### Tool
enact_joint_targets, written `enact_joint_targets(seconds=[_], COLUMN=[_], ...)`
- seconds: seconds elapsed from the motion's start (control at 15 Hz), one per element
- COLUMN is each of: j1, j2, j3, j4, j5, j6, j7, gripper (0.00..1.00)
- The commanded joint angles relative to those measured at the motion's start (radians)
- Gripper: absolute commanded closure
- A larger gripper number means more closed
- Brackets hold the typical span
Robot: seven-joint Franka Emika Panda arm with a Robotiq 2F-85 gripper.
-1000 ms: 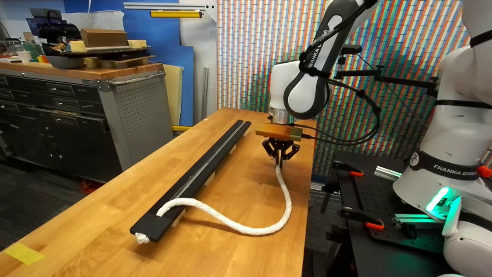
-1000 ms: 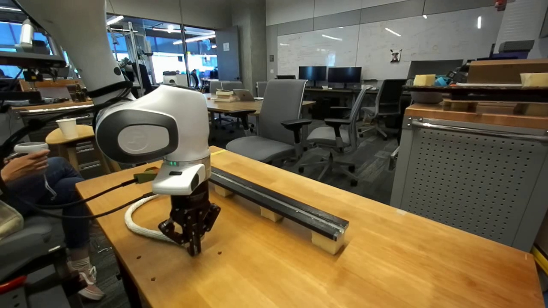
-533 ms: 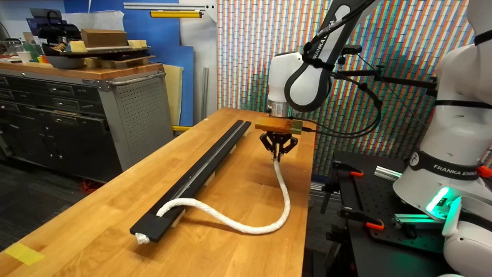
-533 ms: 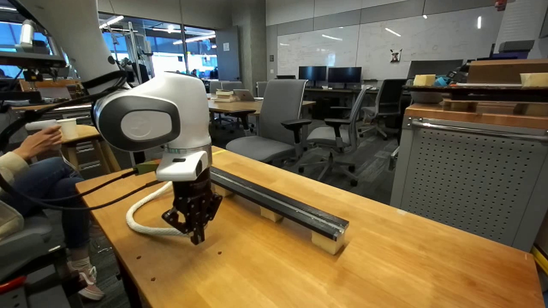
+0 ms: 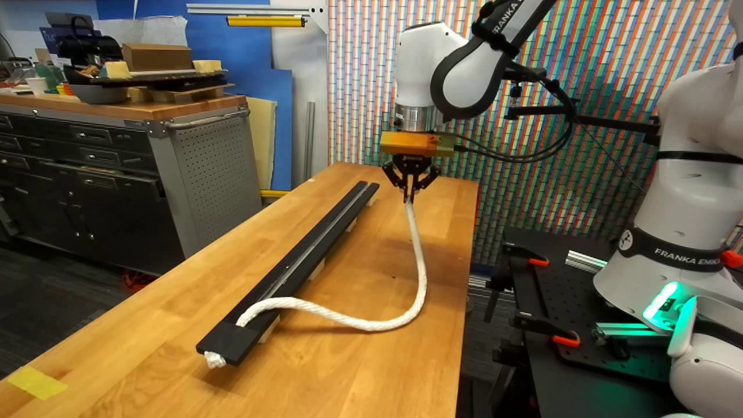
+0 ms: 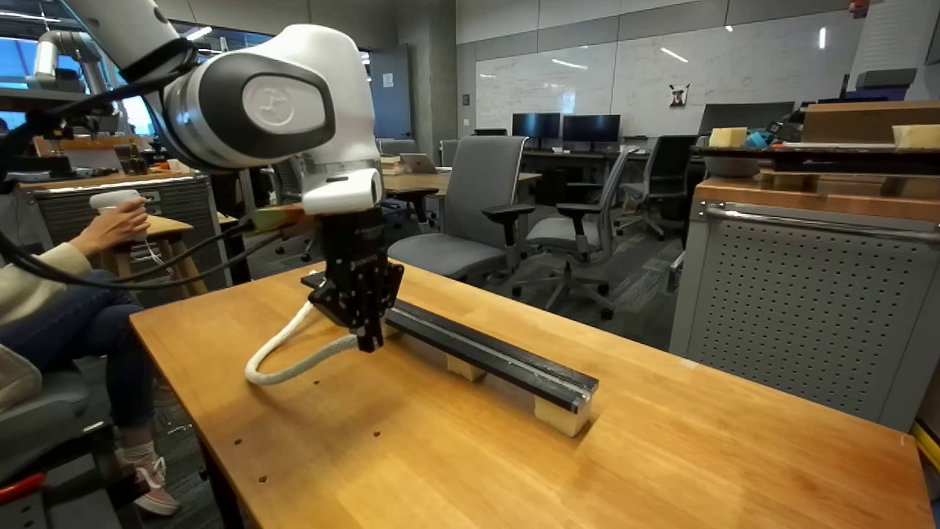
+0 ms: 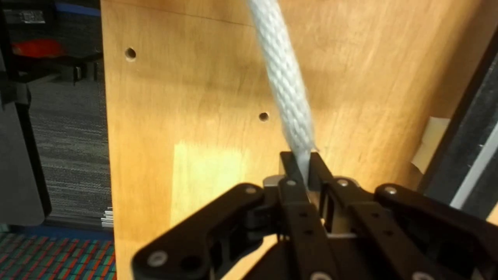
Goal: Set the rope along the middle of the black object then push it into the ridge
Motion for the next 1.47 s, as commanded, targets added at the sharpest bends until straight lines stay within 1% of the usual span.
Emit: enact_joint_targets(seconds=[0.0, 0.47, 0.93, 1.2, 1.4], j1=[-0.046, -0.079, -0.087, -0.107, -0.126], j2=[-0.043, -0.061, -0.158, -0.19, -0.179], j3=[0.045, 0.077, 0.13, 0.156, 0.165], j4=[0.08, 0.211, 0.302, 0.351, 0.392], j5=[-0.034, -0.095, -0.107, -0.091, -0.088], j6=[-0.105, -0.186, -0.283, -0.292, -0.254], j7=[0.02, 0.079, 0.137, 0.168, 0.216], gripper=[0.97, 0.97, 0.97, 0.97, 0.97])
